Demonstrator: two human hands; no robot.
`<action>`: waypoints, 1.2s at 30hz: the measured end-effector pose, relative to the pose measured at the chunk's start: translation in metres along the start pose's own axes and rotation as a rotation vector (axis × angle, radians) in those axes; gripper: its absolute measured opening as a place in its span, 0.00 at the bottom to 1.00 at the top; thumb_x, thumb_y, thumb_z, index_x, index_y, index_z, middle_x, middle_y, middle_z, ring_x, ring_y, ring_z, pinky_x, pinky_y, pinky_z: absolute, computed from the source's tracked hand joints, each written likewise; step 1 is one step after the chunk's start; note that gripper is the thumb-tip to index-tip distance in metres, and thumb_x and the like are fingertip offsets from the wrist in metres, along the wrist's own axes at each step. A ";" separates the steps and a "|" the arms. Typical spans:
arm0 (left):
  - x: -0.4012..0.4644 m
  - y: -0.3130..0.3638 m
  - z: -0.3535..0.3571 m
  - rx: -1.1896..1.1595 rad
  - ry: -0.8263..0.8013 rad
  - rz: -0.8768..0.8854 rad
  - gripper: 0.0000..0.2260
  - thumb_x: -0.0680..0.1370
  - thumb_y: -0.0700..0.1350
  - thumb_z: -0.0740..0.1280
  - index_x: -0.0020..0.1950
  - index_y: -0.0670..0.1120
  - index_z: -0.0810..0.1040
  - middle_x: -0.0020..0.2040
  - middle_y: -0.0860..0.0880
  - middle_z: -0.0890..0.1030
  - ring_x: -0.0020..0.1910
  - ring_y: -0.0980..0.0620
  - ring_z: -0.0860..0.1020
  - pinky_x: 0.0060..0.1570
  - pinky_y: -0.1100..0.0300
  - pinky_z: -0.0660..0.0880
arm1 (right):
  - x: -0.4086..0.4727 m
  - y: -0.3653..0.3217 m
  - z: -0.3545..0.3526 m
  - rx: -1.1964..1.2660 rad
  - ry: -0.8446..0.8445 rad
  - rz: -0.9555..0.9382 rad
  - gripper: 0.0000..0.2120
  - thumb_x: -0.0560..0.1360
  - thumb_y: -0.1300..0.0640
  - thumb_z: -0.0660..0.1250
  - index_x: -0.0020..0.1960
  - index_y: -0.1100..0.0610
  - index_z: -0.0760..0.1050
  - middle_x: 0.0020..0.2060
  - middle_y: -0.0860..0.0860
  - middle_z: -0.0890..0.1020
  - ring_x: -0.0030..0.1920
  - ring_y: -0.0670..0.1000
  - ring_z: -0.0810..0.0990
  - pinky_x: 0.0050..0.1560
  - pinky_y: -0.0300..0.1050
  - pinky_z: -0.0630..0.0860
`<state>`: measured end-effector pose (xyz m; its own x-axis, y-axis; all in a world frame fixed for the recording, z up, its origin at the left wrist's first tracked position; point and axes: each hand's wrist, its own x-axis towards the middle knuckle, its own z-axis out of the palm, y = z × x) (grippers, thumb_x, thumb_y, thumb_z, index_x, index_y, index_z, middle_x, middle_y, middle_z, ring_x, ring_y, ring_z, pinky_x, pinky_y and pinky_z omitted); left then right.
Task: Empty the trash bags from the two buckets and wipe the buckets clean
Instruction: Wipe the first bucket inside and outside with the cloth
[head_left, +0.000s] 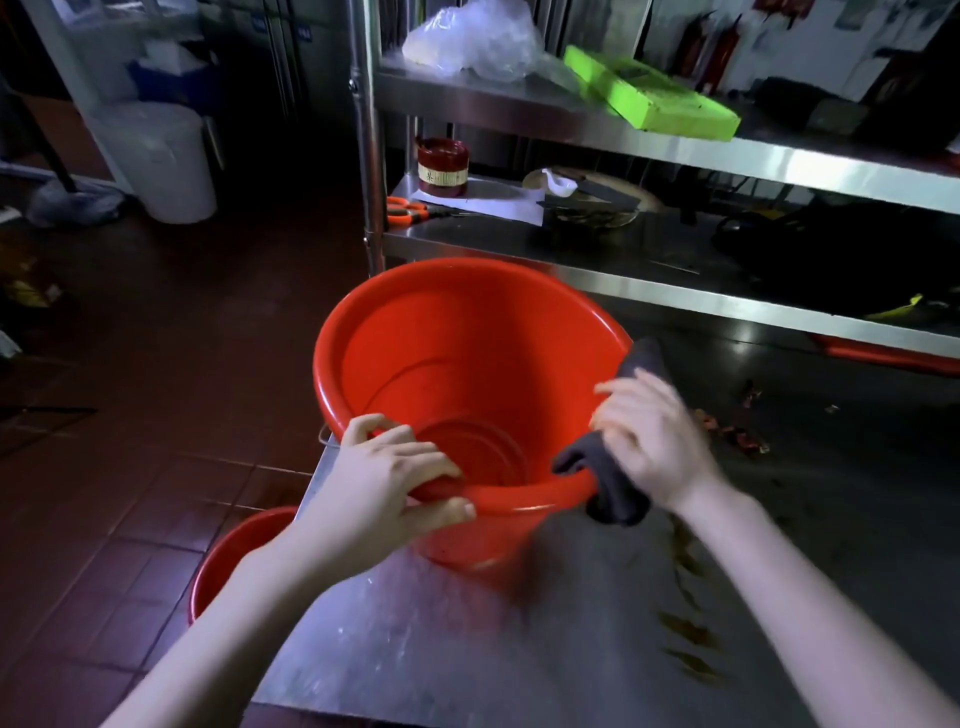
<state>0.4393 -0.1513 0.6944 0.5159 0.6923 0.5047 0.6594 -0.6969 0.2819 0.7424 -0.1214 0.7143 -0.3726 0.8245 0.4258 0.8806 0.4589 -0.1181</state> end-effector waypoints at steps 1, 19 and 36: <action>0.001 -0.001 0.000 -0.003 -0.012 0.011 0.23 0.77 0.69 0.55 0.47 0.54 0.82 0.38 0.61 0.78 0.40 0.62 0.69 0.56 0.55 0.62 | 0.007 0.015 -0.002 0.022 -0.044 0.055 0.17 0.72 0.52 0.55 0.36 0.57 0.79 0.42 0.49 0.82 0.58 0.56 0.78 0.67 0.48 0.60; 0.002 -0.004 -0.004 -0.037 -0.032 0.002 0.22 0.75 0.69 0.58 0.48 0.55 0.83 0.37 0.67 0.68 0.40 0.65 0.63 0.50 0.54 0.61 | -0.001 -0.010 0.000 -0.035 -0.002 -0.013 0.13 0.72 0.54 0.57 0.32 0.55 0.74 0.31 0.50 0.79 0.39 0.56 0.80 0.56 0.48 0.69; -0.004 -0.029 -0.024 -0.094 -0.226 0.078 0.17 0.74 0.69 0.61 0.50 0.61 0.80 0.38 0.69 0.72 0.42 0.67 0.67 0.50 0.62 0.60 | -0.019 -0.041 0.007 -0.050 0.145 -0.116 0.12 0.73 0.56 0.58 0.32 0.55 0.71 0.29 0.52 0.74 0.33 0.57 0.74 0.43 0.53 0.71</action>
<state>0.4054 -0.1380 0.7036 0.6790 0.6530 0.3355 0.5649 -0.7566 0.3292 0.7116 -0.1533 0.7042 -0.4298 0.7087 0.5595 0.8488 0.5284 -0.0173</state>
